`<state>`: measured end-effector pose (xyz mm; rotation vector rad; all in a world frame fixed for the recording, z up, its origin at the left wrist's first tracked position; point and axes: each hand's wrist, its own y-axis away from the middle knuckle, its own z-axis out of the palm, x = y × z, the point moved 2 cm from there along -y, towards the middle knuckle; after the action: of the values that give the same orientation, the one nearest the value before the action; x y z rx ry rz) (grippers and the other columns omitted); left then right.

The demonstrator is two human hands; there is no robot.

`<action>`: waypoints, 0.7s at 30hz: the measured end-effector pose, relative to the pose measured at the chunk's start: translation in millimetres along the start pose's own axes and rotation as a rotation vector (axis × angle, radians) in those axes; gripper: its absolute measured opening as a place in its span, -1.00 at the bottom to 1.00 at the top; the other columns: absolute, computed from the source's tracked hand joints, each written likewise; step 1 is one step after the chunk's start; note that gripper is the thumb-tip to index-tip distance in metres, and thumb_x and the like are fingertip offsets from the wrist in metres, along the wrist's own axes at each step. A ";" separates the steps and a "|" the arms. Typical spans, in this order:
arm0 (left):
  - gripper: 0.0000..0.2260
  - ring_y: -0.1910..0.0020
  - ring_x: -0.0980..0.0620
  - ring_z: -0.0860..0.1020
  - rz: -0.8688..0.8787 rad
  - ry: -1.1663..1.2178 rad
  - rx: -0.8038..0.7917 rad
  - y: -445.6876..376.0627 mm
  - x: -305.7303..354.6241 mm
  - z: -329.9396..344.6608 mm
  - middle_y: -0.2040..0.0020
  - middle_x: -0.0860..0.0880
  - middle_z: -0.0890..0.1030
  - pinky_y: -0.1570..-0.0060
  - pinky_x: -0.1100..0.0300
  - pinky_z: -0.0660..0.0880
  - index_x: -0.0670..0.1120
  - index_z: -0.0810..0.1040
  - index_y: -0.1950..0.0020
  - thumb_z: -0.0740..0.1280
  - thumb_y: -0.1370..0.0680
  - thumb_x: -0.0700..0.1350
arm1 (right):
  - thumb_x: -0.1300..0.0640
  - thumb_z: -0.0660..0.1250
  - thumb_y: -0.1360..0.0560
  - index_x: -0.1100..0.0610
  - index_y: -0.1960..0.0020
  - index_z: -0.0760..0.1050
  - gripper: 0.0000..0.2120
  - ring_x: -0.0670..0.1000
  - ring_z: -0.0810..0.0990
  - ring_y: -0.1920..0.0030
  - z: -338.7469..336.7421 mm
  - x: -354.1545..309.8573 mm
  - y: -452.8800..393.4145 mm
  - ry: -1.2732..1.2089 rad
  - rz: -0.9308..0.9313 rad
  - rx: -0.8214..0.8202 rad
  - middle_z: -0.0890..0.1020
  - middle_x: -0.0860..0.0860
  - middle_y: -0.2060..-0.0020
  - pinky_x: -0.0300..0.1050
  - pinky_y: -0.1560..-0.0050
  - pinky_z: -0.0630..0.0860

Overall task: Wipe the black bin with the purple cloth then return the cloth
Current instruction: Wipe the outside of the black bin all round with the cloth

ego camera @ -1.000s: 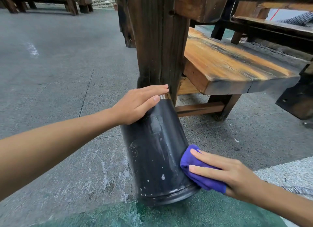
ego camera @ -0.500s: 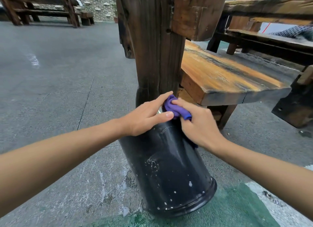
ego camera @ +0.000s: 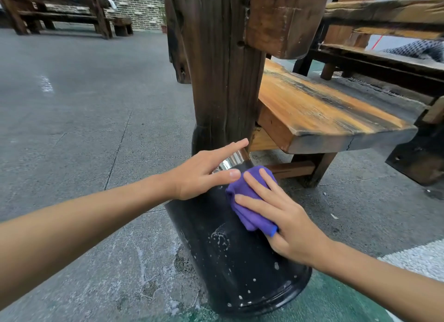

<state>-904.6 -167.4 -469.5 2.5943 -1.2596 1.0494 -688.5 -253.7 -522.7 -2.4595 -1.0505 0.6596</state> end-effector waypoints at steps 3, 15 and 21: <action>-0.26 -0.39 0.34 0.25 0.041 -0.090 0.009 1.6 -1.3 -1.0 -0.59 0.03 0.39 -0.19 0.59 0.27 0.02 0.11 -0.68 0.18 -0.56 0.28 | 0.32 0.15 -0.49 0.12 -0.41 0.54 -0.48 0.24 0.14 -0.61 -6.8 2.8 17.1 0.064 -0.072 -0.056 0.34 0.10 -0.55 0.22 -0.55 0.21; -0.20 -0.65 0.11 0.17 0.208 -0.244 -0.022 7.8 10.4 9.2 -0.71 0.10 0.03 -0.51 -0.10 0.34 0.04 0.10 -0.68 0.33 -0.53 0.24 | 0.08 0.18 -0.68 0.11 -0.23 0.67 -0.69 0.22 0.33 -0.54 -28.5 8.2 83.2 0.161 -0.066 -0.077 0.49 0.04 -0.46 0.05 -0.45 0.39; -0.19 -0.66 0.16 0.08 0.197 -0.200 0.021 8.9 11.3 13.7 -0.70 0.11 0.08 -0.54 -0.10 0.30 0.03 0.06 -0.69 0.30 -0.54 0.27 | 0.34 0.29 -0.50 0.07 -0.14 0.68 -0.67 -0.02 0.52 -0.41 -42.9 17.0 90.5 -0.005 0.128 0.061 0.59 -0.11 -0.34 -0.11 -0.41 0.42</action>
<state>-898.6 -185.5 -475.0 2.6913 -1.5843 0.8482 -603.0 -306.4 -538.8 -2.4889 -0.8675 0.7269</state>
